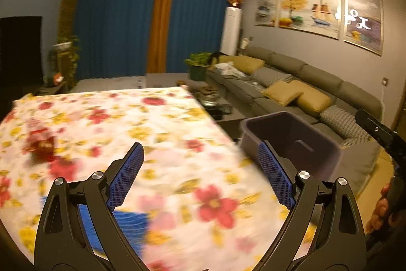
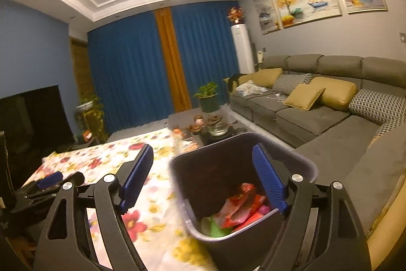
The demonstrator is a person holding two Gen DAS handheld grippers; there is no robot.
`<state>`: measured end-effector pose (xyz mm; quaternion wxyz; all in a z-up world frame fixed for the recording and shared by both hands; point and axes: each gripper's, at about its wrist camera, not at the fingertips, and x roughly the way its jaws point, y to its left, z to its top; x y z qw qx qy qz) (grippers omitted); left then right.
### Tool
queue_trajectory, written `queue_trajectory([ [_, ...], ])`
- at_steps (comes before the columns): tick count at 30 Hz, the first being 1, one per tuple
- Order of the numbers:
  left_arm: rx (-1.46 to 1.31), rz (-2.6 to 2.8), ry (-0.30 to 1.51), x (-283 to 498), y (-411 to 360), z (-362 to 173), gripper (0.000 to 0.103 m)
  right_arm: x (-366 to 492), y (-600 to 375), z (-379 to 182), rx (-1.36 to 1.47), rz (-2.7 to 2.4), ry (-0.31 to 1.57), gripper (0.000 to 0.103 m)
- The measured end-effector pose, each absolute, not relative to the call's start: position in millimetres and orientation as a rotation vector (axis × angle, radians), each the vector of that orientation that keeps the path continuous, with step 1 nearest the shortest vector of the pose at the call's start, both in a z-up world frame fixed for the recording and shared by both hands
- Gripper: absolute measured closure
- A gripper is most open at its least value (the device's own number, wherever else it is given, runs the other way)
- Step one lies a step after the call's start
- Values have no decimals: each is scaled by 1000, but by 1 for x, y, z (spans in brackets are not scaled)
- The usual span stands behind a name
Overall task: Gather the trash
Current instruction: 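Move both open grippers back over the bed toward the blue mesh and wrapper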
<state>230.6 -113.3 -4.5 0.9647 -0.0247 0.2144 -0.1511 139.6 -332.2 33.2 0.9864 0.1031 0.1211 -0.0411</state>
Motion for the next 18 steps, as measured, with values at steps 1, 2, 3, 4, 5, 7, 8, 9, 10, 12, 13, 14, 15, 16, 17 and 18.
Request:
queue_trajectory([
  [1,-48,-287,432,228,-102,-5,13,140,-326,33,204,-72,249,24],
  [2,-46,-268,429,224,-91,-5,13,141,-317,32,199,-55,259,24],
  [3,-43,-237,425,222,-75,-5,13,142,-310,32,195,-42,265,24],
  [4,-43,-213,423,220,-65,-4,13,144,-302,32,190,-24,273,24],
  [5,-45,-189,420,218,-53,-3,13,147,-291,31,181,-3,284,24],
  [7,-67,-133,413,217,-21,-3,13,152,-271,30,165,30,302,24],
  [8,-86,-100,409,216,-4,-2,13,155,-256,28,148,59,315,24],
  [9,-97,-79,407,215,6,-1,13,157,-244,27,132,77,323,24],
  [10,-105,-57,407,216,16,1,13,159,-231,25,110,99,332,24],
  [12,-116,-14,410,218,38,2,13,161,-203,18,76,145,352,24],
  [13,-116,6,414,219,48,2,13,164,-190,15,64,172,366,24],
  [14,-114,27,417,221,58,2,13,167,-177,11,52,200,384,24],
  [15,-111,42,417,222,65,2,13,169,-167,9,44,220,398,24],
  [16,-110,57,414,224,72,2,13,171,-155,5,37,248,415,24],
  [17,-109,71,407,225,79,3,13,176,-142,1,29,281,437,24],
  [18,-106,88,397,227,87,4,13,178,-131,-2,20,298,450,24],
])
